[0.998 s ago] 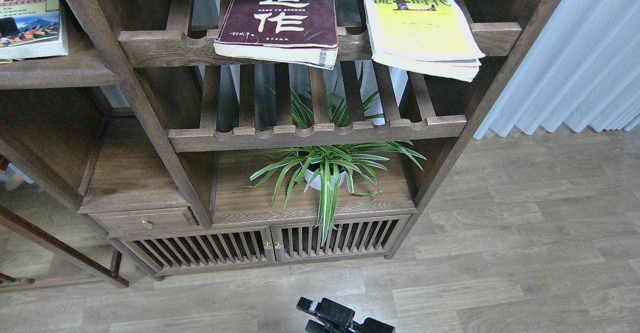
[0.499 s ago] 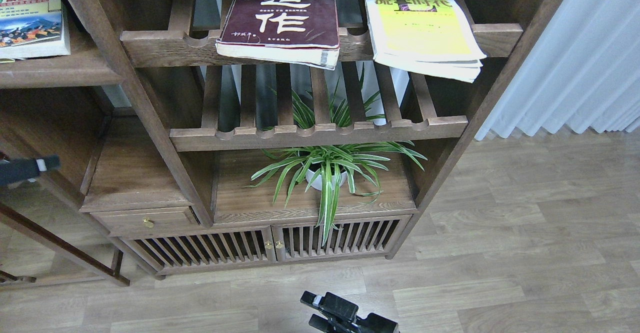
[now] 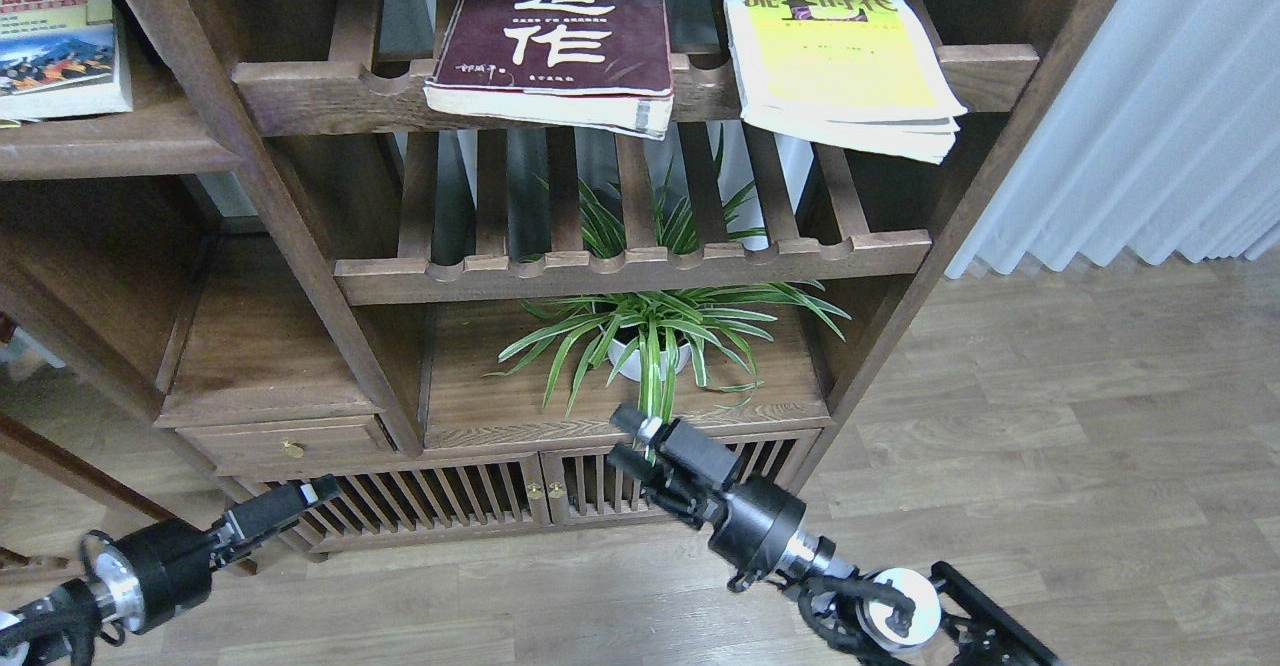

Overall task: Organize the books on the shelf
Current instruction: 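Reach the right gripper up and grasp the yellow-green book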

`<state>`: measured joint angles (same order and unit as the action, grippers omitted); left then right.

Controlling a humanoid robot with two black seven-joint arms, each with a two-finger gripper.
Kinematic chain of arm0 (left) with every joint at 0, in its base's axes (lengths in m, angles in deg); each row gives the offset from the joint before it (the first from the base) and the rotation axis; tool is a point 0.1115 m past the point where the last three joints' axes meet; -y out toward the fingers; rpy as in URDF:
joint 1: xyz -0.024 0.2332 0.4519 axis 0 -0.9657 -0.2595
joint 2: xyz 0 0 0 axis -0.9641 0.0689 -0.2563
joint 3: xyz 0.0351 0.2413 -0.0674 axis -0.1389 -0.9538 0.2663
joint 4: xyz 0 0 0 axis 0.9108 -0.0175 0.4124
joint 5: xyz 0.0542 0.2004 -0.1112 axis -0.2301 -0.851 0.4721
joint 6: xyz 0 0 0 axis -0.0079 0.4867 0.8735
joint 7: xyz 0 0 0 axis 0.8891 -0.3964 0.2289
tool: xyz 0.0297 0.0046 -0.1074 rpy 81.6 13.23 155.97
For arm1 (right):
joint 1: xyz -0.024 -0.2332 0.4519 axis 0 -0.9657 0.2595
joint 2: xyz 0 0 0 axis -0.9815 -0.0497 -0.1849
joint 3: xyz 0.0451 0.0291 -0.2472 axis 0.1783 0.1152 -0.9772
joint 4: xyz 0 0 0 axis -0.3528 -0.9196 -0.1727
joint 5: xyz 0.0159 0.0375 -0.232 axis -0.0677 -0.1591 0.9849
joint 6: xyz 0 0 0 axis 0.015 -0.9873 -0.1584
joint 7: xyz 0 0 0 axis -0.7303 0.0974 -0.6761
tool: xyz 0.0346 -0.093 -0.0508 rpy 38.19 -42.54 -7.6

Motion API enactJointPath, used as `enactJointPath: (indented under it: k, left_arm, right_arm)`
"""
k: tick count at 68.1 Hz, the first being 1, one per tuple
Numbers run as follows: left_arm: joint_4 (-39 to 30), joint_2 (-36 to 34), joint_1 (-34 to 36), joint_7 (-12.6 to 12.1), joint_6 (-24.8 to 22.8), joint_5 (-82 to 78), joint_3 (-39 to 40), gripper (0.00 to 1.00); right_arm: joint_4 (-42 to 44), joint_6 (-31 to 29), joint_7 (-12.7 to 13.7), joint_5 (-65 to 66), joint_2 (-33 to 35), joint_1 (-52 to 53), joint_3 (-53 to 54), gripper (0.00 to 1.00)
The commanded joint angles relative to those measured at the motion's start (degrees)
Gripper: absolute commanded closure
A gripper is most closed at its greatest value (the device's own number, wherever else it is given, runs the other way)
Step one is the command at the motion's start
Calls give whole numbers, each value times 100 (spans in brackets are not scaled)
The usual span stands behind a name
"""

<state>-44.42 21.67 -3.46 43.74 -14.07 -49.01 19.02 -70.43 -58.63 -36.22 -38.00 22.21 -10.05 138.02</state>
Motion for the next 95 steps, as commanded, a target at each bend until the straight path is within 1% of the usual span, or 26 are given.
enactJointPath:
  k: [1, 14, 18, 34, 50, 58, 61, 63, 64, 66, 71, 72, 78, 80, 81, 86, 87, 89, 90, 92, 95]
  left_arm:
    - [90, 12, -103, 7, 0, 8, -10, 1]
    - [107, 12, -138, 7, 0, 16, -10, 1]
    - [107, 12, -138, 7, 0, 8, -10, 1]
    - [221, 21, -156, 7, 0, 8, -19, 0]
    - [520, 285, -156, -2, 0, 8, -10, 0]
    - [556, 337, -156, -2, 0, 8, -1, 0]
    - [564, 346, -156, -2, 0, 8, -1, 0]
    - [564, 346, -156, -2, 0, 8, -1, 0]
    - [573, 346, -156, -2, 0, 16, -1, 0]
    - [573, 346, -165, 7, 0, 16, -1, 0]
    - [591, 346, -165, 7, 0, 16, -10, 0]
    - [599, 337, -165, 7, 0, 16, -10, 0]
    - [617, 337, -174, 7, 0, 16, -10, 0]
    - [617, 346, -182, 7, 0, 16, -10, 0]
    - [617, 337, -191, 7, 0, 16, -10, 0]
    - [617, 346, -209, 7, 0, 16, -10, 0]
    - [617, 337, -209, 7, 0, 25, -10, 0]
    - [617, 337, -209, 7, 0, 16, -10, 0]
    - [617, 337, -209, 7, 0, 16, -10, 0]
    - [617, 337, -217, 7, 0, 16, -10, 0]
    - [617, 346, -235, 7, 0, 16, -10, 0]
  right_arm:
    - [-421, 291, -1, 0, 6, 24, 397, 7]
    - [-904, 686, -1, -18, 33, 164, 942, 7]
    - [-940, 792, -1, -18, 138, 331, 1109, 7]
    - [-1027, 915, -1, -18, 358, 648, 1197, 7]
    - [-1063, 1504, -1, -18, 411, 1184, 1400, 7]
    - [-1045, 1759, -1, -18, 481, 1395, 1417, 10]
    - [-1028, 1838, -1, -9, 516, 1465, 1417, 12]
    - [-1010, 1856, -1, 0, 542, 1509, 1417, 15]
    - [-993, 1873, -1, 0, 577, 1544, 1426, 21]
    - [-984, 1873, -1, 8, 621, 1553, 1435, 27]
    - [-975, 1873, -1, 8, 709, 1553, 1435, 36]
    - [-966, 1865, -1, 8, 744, 1553, 1435, 41]
    - [-931, 1830, -1, 0, 789, 1545, 1558, 57]
    - [-922, 1821, -1, -9, 780, 1545, 1645, 64]
    - [-913, 1821, -1, -9, 771, 1536, 1741, 70]
    - [-878, 1812, -1, -9, 754, 1545, 1900, 81]
    - [-861, 1812, -1, -18, 753, 1545, 1944, 86]
    - [-852, 1803, -1, -27, 754, 1545, 1988, 90]
    - [-852, 1803, -1, -36, 753, 1545, 2032, 93]
    - [-852, 1786, -1, -44, 762, 1544, 2085, 95]
    - [-843, 1786, -1, -36, 771, 1545, 2129, 96]
